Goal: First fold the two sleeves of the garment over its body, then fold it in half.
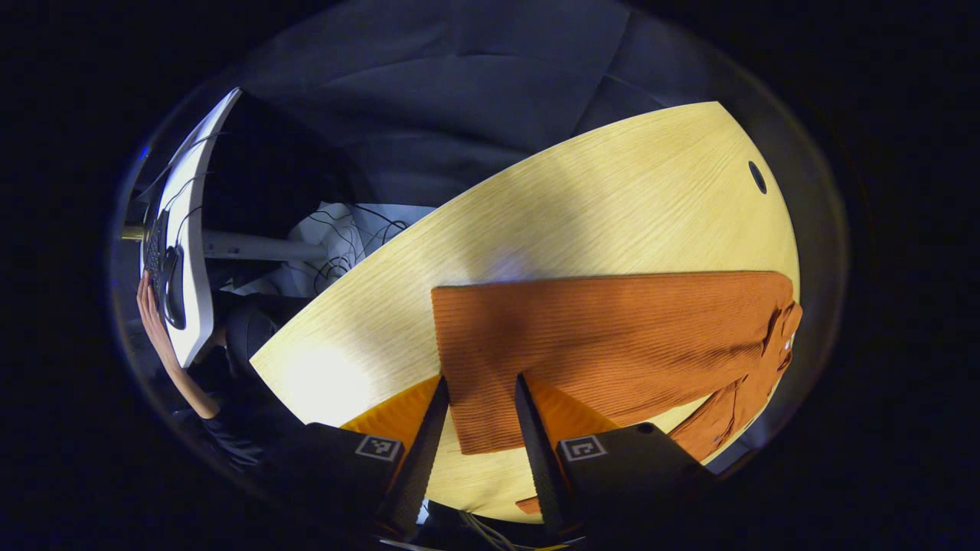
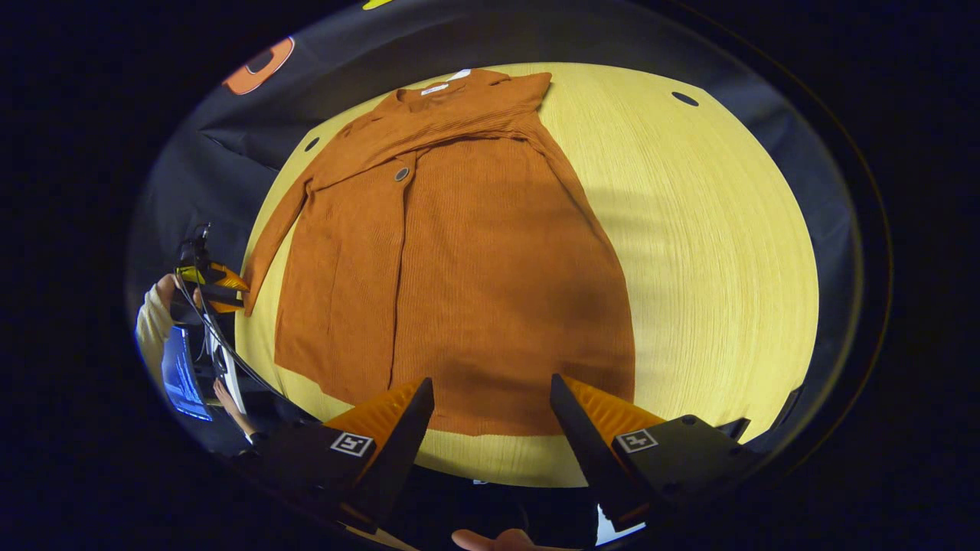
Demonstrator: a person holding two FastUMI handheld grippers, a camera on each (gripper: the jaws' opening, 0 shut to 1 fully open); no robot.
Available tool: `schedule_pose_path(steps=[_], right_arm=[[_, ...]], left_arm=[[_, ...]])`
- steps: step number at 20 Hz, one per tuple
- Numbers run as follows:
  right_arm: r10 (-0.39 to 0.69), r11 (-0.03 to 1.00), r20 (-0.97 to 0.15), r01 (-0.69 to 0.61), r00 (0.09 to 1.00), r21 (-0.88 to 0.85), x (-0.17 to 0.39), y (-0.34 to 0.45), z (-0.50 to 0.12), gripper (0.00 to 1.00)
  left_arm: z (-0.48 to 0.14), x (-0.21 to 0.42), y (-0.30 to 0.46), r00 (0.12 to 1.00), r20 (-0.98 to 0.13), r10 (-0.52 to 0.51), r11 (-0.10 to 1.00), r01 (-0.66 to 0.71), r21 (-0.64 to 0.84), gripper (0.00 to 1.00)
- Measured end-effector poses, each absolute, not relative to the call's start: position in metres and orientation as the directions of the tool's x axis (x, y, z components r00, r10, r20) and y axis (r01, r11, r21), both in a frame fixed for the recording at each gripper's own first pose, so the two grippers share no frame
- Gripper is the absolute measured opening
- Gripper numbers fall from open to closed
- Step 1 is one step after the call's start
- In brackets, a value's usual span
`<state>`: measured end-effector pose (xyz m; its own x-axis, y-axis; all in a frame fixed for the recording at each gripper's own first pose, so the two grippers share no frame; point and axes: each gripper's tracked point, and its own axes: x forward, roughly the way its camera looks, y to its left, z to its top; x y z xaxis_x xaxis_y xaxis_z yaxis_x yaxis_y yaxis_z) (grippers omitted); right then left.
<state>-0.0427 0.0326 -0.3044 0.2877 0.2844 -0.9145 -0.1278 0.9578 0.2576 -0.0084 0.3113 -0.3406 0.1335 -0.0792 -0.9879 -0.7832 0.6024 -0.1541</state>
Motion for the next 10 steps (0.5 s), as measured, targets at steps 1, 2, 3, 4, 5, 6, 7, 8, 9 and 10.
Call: schedule_pose_path(steps=[1,2,3,4,5,6,7,8,9,10], right_arm=[[0.286,0.957,-0.914,-0.133,0.286,0.258,-0.043,0.033,-0.305,0.99],[0.290,0.955,-0.912,-0.140,0.290,0.260,-0.042,0.035,-0.304,0.94],[0.295,0.954,-0.909,-0.143,0.295,0.263,-0.041,0.037,-0.303,0.95],[0.299,0.953,-0.907,-0.144,0.296,0.267,-0.041,0.038,-0.303,0.99],[0.303,0.952,-0.906,-0.143,0.296,0.272,-0.041,0.040,-0.303,0.94],[0.307,0.951,-0.905,-0.142,0.296,0.276,-0.042,0.040,-0.302,0.95],[0.310,0.950,-0.904,-0.142,0.296,0.279,-0.042,0.039,-0.302,0.99],[0.308,0.950,-0.904,-0.141,0.296,0.277,-0.043,0.037,-0.303,0.95],[0.306,0.951,-0.905,-0.139,0.297,0.276,-0.044,0.034,-0.303,0.98],[0.305,0.952,-0.904,-0.132,0.299,0.278,-0.045,0.030,-0.304,0.99]], left_arm=[[-0.340,-0.008,0.311,0.134,-0.988,-0.078,0.606,-0.781,-0.154,0.61],[-0.339,-0.008,0.311,0.131,-0.988,-0.079,0.612,-0.776,-0.152,0.70],[-0.339,-0.008,0.312,0.131,-0.988,-0.081,0.616,-0.773,-0.153,0.61],[-0.339,-0.008,0.311,0.134,-0.988,-0.080,0.617,-0.772,-0.155,0.61],[-0.339,-0.007,0.311,0.132,-0.988,-0.080,0.617,-0.772,-0.153,0.61],[-0.338,-0.008,0.310,0.132,-0.988,-0.086,0.625,-0.764,-0.157,0.61],[-0.337,-0.004,0.309,0.147,-0.984,-0.097,0.637,-0.750,-0.175,0.60],[-0.335,0.004,0.303,0.164,-0.980,-0.116,0.633,-0.748,-0.200,0.44],[-0.332,0.006,0.302,0.155,-0.982,-0.107,0.638,-0.747,-0.188,0.27],[-0.336,0.006,0.301,0.147,-0.984,-0.098,0.648,-0.741,-0.175,0.10]])
